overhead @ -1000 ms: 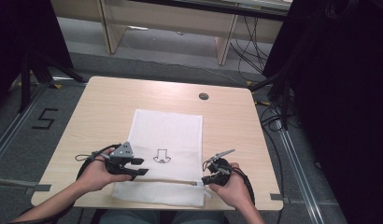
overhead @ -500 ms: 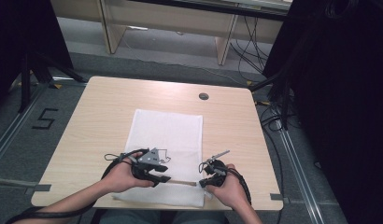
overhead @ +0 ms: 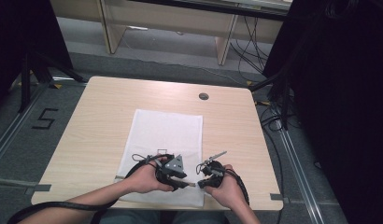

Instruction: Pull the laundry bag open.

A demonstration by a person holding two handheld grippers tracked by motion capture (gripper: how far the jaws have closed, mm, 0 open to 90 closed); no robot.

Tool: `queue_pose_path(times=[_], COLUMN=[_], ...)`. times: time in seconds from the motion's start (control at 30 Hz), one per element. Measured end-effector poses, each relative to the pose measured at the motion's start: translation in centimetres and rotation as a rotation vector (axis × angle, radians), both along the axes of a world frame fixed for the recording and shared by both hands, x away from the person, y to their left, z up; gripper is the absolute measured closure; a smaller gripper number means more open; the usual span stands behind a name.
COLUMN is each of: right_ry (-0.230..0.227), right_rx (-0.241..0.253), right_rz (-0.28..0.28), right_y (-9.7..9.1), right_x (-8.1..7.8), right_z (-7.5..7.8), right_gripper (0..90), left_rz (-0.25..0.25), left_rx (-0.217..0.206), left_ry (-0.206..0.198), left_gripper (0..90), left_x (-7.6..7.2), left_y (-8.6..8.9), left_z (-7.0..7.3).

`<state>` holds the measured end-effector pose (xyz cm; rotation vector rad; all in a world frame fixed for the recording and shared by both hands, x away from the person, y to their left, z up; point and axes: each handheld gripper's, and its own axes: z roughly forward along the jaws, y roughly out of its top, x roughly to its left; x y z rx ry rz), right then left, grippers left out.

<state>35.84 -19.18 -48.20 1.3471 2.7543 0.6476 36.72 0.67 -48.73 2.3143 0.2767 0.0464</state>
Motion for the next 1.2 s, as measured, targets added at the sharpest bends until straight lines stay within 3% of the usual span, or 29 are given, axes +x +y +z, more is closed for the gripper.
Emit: queue_pose_path(times=[0.17, 0.43, 0.53, 0.67, 0.77, 0.83, 0.9, 0.93, 1.2], right_ry=[-0.002, 0.006, -0.002, 0.000, 0.016, 0.007, 0.006, 0.007, 0.007], right_rx=[0.000, -0.010, 0.000, 0.000, 0.000, -0.005, -0.010, -0.009, -0.006], right_rz=[0.001, -0.012, 0.000, 0.003, -0.010, -0.011, -0.010, -0.013, -0.009], right_y=[0.0, 0.2, 0.1, 0.1, 0.2, 0.2, 0.2, 0.3, 0.2], right_x=[0.0, -0.1, -0.1, 0.0, -0.1, -0.1, -0.1, -0.2, -0.1], right_z=[0.0, 0.1, 0.0, 0.0, 0.1, 0.0, 0.1, 0.1, 0.0], right_gripper=[90.0, 90.0, 90.0, 90.0, 90.0, 90.0, 90.0, 90.0, 90.0], left_rz=[-0.003, -0.034, -0.025, -0.050, -0.047, -0.070, -0.081, -0.091, -0.087], left_rx=[0.007, 0.041, 0.039, 0.068, 0.073, 0.115, 0.118, 0.125, 0.134], left_ry=[0.014, -0.011, 0.001, -0.029, -0.031, -0.064, -0.066, -0.090, -0.083], left_gripper=[64.6, 66.2, 66.6, 68.9, 71.9, 74.9, 77.4, 78.4, 81.0], left_x=[0.0, 0.1, 0.0, 0.0, -0.1, -0.2, -0.4, -0.4, -0.4], left_y=[-0.9, -2.0, -2.3, -2.5, -2.6, -2.9, -3.2, -3.3, -3.4], left_z=[-0.3, -0.9, -1.1, -1.2, -1.2, -0.9, -0.8, -0.7, -0.7])
